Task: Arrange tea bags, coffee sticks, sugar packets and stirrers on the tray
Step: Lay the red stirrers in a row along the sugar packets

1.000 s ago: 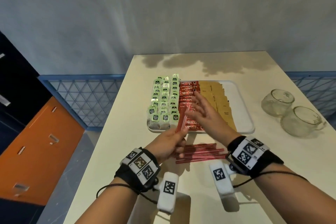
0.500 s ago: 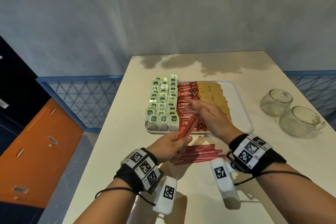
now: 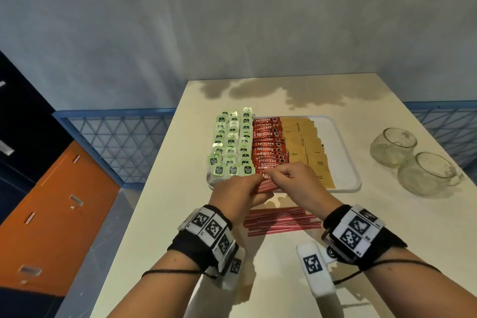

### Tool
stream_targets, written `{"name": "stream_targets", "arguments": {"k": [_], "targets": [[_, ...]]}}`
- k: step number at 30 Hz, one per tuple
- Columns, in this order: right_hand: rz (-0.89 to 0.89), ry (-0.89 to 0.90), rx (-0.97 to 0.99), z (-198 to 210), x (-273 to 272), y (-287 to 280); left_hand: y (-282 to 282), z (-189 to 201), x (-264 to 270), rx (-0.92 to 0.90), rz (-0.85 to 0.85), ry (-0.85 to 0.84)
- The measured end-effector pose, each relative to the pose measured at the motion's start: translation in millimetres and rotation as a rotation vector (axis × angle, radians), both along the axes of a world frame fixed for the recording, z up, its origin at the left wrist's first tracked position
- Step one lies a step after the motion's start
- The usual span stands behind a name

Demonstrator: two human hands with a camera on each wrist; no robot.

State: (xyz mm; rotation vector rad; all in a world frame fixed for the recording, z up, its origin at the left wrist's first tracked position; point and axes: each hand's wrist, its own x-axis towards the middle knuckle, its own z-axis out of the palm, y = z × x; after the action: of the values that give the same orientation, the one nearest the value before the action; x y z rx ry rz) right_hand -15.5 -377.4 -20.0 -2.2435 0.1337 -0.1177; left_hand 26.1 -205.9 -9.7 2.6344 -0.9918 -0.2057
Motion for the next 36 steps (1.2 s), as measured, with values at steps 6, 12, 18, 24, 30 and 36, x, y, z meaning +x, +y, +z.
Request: {"name": "stream_targets", "arguments": {"k": [6, 12, 18, 24, 30, 36], "targets": [[-0.117, -0.019, 0.018, 1.1, -3.7, -26.6, 17.2, -22.0, 11.6, -0.601, 0.625, 0.625], [-0.05, -0.055, -0.055, 7.5, -4.2, -5.9, -7.6, 4.9, 1.3, -1.152, 0.791, 1.271], [-0.049, -0.092, -0.04, 14.1, -3.0, 1.1, -11.9, 7.7, 1.4, -0.993, 0.709, 1.154], [0.07, 0.06, -0.087, 24.0, 8.8, -12.4, 0.2, -0.5, 1.1, -0.177, 0.029, 0.401], [0.004, -0.007, 0.188, 30.9, 5.1, -5.6, -7.8, -10.2, -11.2, -0.413, 0.102, 0.832], [0.223, 0.11, 0.396, 24.7, -3.2, -4.6, -3.5, -9.4, -13.2, -0.502, 0.168, 1.019]]}}
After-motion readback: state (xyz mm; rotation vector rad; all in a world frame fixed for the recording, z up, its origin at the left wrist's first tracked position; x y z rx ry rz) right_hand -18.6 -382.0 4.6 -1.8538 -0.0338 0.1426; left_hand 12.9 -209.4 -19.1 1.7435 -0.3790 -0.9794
